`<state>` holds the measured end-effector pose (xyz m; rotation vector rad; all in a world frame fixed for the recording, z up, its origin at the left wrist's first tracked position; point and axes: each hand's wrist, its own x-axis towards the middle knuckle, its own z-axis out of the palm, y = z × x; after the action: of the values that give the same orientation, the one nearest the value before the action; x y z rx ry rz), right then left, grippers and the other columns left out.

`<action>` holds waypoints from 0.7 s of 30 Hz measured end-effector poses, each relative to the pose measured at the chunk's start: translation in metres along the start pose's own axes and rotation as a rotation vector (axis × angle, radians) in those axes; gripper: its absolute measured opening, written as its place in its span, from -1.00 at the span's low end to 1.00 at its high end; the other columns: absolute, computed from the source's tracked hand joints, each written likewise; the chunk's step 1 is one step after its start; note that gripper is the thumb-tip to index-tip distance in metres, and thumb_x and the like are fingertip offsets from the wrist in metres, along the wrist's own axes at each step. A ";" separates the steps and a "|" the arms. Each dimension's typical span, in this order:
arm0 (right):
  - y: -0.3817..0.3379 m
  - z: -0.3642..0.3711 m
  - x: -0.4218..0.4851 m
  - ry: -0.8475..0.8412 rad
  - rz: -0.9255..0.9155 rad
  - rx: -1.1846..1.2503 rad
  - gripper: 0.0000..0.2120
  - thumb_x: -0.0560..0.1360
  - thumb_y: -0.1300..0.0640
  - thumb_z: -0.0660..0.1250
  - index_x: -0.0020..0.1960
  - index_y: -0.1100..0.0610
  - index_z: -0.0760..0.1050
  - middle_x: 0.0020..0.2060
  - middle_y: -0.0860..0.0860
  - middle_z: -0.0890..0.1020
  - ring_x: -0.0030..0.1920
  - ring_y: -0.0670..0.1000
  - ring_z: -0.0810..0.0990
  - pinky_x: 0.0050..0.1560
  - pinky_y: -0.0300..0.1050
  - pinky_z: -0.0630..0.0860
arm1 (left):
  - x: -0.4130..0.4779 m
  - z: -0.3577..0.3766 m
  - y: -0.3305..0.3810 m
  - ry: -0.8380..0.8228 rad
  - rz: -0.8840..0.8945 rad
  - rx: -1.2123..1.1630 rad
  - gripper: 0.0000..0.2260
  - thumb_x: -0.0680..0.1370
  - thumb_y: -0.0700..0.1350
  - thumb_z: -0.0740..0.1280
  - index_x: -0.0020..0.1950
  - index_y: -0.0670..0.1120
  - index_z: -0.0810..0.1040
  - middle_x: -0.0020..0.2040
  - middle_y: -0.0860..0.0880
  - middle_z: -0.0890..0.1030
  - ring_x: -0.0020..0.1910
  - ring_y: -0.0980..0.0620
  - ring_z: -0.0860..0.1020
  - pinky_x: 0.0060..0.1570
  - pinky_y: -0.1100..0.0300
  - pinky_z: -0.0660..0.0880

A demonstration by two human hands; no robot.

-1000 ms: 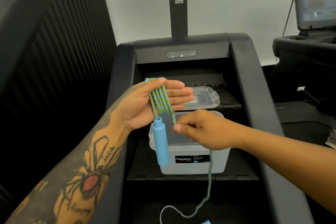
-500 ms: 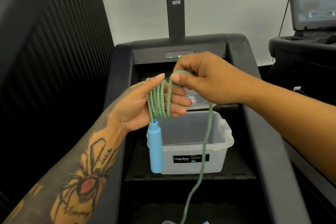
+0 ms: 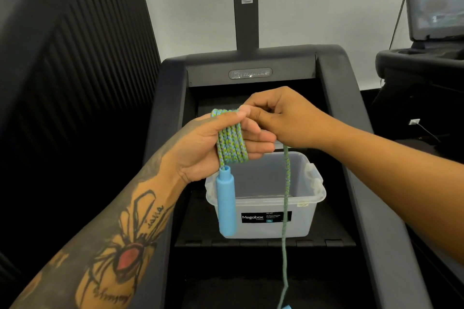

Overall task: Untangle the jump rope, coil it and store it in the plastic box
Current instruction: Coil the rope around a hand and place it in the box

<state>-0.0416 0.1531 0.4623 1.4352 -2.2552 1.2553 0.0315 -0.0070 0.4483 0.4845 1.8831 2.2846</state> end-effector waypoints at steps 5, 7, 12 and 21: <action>0.006 0.004 -0.005 -0.063 0.043 0.121 -0.70 0.62 0.27 0.20 -0.25 0.13 0.55 -0.40 -0.06 0.52 -0.33 -0.18 0.43 -0.28 -0.31 0.40 | 0.000 0.000 0.001 0.002 0.022 -0.033 -0.73 0.51 -0.08 0.23 -0.15 -0.23 0.65 -0.14 -0.24 0.70 -0.23 -0.10 0.70 -0.23 0.10 0.62; 0.011 0.009 -0.007 -0.074 0.090 0.143 -0.69 0.53 0.41 0.19 -0.27 0.11 0.53 -0.42 0.02 0.51 -0.33 -0.12 0.42 -0.28 -0.21 0.41 | 0.000 -0.001 0.001 0.011 0.025 -0.045 -0.70 0.52 -0.08 0.21 -0.05 -0.24 0.66 -0.13 -0.21 0.71 -0.31 -0.03 0.68 -0.30 0.16 0.60; 0.013 0.030 -0.028 -0.130 0.204 0.075 -0.75 0.62 0.08 0.20 -0.17 -0.01 0.58 -0.46 0.04 0.44 -0.47 -0.12 0.34 -0.40 -0.20 0.36 | 0.000 -0.005 0.007 0.069 0.052 -0.072 -0.67 0.51 -0.05 0.20 0.11 -0.22 0.59 -0.05 -0.17 0.71 -0.35 0.05 0.64 -0.33 0.25 0.55; -0.033 0.014 -0.058 -0.325 0.072 -0.086 -0.76 0.61 0.13 0.26 -0.20 0.19 0.50 -0.48 -0.12 0.39 -0.45 -0.14 0.35 -0.32 -0.24 0.38 | -0.006 -0.021 0.002 0.156 0.039 0.019 -0.67 0.54 -0.14 0.21 0.12 -0.37 0.53 0.04 -0.32 0.66 0.07 -0.22 0.64 0.09 -0.03 0.57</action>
<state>0.0191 0.1756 0.4399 1.6407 -2.5523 0.9880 0.0306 -0.0288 0.4455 0.3582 1.9844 2.3954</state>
